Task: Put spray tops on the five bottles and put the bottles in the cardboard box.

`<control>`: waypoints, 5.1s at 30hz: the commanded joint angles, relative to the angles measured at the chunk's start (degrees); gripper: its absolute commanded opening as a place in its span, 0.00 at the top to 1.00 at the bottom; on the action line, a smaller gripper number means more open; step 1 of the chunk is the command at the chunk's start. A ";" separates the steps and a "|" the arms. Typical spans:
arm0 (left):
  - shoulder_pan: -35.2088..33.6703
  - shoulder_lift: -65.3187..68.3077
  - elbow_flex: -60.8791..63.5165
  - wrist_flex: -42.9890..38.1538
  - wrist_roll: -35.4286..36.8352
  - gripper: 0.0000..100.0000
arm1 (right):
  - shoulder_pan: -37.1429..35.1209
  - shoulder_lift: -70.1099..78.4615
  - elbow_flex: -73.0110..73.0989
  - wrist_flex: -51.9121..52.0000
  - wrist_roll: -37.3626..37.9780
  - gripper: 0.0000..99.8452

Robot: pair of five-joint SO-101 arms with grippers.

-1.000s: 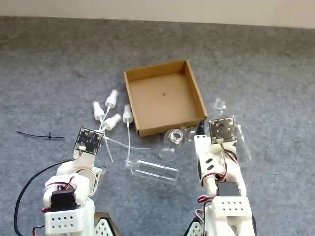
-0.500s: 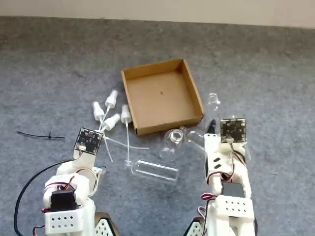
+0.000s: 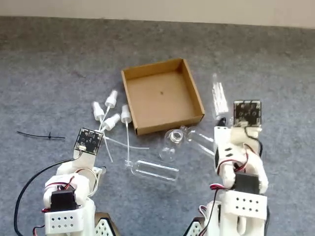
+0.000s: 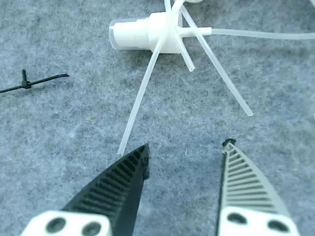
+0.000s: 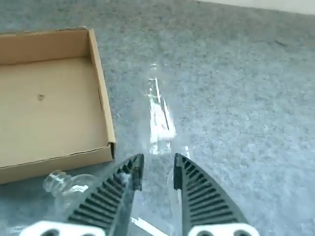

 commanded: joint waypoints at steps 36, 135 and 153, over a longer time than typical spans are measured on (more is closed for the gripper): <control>0.22 -0.75 1.10 0.26 -0.44 0.78 | -6.81 129.27 -143.78 52.00 8.79 0.70; 0.66 126.64 -102.11 -6.33 23.56 0.78 | -19.03 21.14 -30.73 34.86 9.05 1.00; 0.66 133.58 -102.46 -7.30 23.65 0.85 | -19.03 21.14 -30.64 34.42 8.97 1.00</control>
